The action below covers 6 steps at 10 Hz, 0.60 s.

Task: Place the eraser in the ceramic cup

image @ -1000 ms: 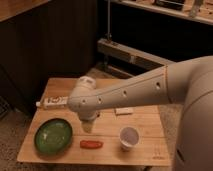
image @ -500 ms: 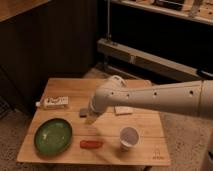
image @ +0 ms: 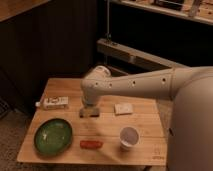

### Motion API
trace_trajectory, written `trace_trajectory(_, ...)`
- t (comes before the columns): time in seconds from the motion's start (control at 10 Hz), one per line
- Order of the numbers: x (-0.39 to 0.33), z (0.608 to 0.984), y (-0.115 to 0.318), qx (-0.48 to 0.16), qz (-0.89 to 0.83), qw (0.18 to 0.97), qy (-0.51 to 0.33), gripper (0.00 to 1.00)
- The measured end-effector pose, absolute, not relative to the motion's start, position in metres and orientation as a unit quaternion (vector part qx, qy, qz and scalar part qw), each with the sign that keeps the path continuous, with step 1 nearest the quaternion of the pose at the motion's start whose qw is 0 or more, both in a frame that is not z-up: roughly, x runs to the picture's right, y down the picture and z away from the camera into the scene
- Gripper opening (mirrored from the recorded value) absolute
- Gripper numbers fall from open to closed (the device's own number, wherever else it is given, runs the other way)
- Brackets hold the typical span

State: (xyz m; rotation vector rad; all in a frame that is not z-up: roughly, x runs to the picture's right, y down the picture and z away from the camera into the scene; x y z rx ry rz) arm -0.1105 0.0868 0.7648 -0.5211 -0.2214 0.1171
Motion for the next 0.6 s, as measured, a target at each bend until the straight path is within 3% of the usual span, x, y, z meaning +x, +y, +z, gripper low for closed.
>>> trace_trajectory(0.6, -0.117, 0.792, 0.074, -0.26, 0.046, 0.962, -0.069, 0.65)
